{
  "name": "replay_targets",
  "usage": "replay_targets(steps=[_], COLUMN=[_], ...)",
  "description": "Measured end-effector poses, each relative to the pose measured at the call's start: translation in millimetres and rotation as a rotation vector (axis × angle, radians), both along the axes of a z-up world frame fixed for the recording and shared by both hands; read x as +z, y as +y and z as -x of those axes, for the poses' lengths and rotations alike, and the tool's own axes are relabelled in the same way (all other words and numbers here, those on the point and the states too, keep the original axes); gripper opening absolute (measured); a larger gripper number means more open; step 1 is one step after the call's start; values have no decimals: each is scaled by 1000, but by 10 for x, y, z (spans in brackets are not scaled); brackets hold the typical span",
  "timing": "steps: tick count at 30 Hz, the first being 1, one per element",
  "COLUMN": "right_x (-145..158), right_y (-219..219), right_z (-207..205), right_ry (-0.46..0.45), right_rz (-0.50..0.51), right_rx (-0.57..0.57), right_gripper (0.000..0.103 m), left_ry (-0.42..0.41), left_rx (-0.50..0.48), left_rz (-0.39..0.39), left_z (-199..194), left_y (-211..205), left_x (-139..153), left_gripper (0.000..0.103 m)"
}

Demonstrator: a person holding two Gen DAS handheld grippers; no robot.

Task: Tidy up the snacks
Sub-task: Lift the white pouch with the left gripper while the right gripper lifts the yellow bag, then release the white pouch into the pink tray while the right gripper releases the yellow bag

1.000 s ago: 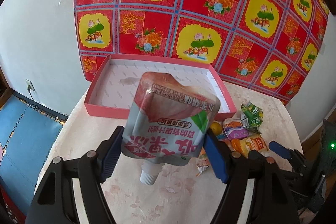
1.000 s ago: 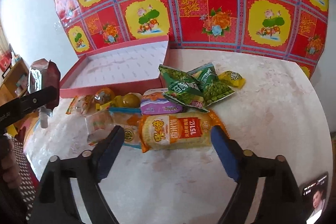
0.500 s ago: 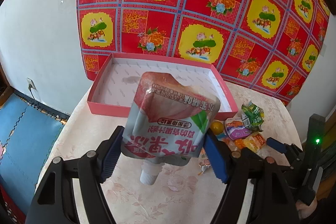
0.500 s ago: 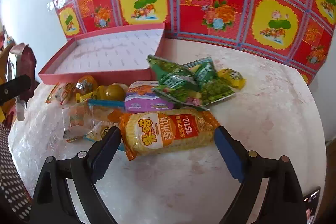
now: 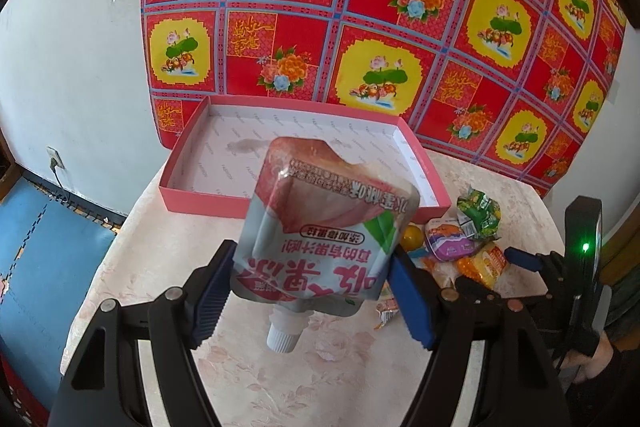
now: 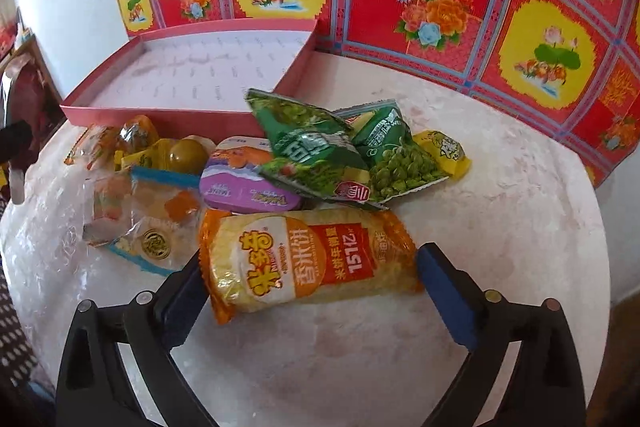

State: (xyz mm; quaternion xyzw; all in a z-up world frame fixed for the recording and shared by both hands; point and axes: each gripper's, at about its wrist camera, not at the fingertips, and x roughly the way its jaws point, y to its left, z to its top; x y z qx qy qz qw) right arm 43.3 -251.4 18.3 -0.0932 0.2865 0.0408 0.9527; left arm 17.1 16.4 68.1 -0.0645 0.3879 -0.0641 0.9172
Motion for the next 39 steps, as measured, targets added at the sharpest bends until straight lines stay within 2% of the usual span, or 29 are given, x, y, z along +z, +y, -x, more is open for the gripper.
replay_targets(steps=[12,15,21,30,39], right_x=[-7,66,323,647,924], right_y=[-11,-2,157,405,639], right_z=[244,364,524,270,-209], right_ry=[-4,-14,-66,-59,-59], right_rz=[-62,-100,-111,-187,-197], right_rx=[16,30,75,129,151], right_gripper=[95,95,95,95,95], left_ry=[2,-1,-5,5,3], left_rx=[-6,-2,5,10,8], left_rz=[-10,-9,-16,-27,-48], left_z=[-5,-6,-74,-416,-844], left_y=[-26,-4,62,146,188], left_x=[-18,-4,55,152,178], left_gripper=[77,77,77,77,77])
